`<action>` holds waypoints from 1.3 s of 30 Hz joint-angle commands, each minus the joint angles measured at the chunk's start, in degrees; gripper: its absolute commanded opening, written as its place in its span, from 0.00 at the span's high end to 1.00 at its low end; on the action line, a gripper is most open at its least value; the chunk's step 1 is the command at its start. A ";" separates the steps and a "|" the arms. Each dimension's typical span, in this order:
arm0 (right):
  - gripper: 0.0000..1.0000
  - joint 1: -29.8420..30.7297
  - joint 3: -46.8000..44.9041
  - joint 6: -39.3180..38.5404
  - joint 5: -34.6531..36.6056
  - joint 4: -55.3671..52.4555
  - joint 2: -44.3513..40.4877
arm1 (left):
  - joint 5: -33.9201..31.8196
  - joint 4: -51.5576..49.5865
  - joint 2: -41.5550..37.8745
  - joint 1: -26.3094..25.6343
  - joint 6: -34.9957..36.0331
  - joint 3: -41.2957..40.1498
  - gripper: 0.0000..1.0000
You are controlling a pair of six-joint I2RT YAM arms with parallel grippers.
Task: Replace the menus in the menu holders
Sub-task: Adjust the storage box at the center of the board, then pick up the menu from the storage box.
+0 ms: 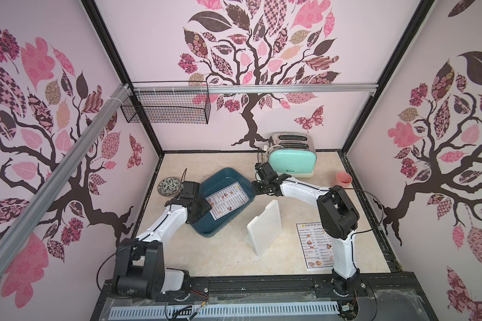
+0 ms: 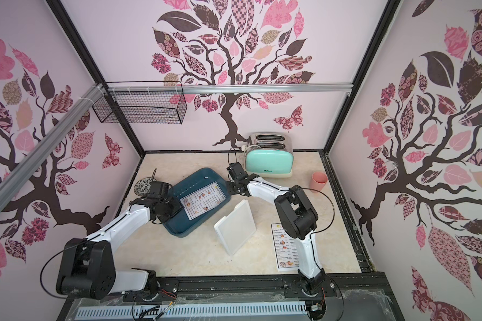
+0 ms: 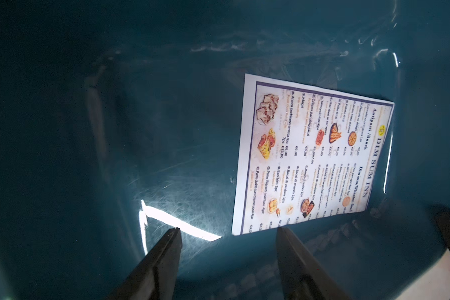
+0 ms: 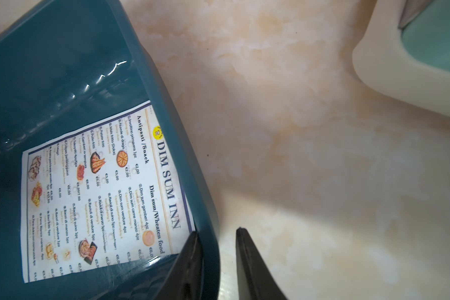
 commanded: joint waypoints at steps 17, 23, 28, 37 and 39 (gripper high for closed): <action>0.74 0.13 -0.82 2.97 -3.40 -3.37 -1.68 | 18.11 20.19 15.06 2.00 2.71 -3.49 0.34; 0.74 0.40 -0.77 3.06 -4.89 -3.10 -1.44 | 19.59 20.65 18.80 -0.56 3.18 -0.14 0.35; 0.68 0.42 0.12 2.79 -5.87 -3.74 -1.20 | 19.56 20.63 21.34 -2.15 3.15 2.35 0.35; 0.49 -2.12 4.89 1.31 -8.82 -6.43 -2.55 | 20.72 22.71 23.00 -2.66 2.88 3.50 0.35; 0.48 -2.59 4.87 1.00 -9.25 -6.36 -2.32 | 21.94 25.10 22.83 -2.64 2.08 3.20 0.35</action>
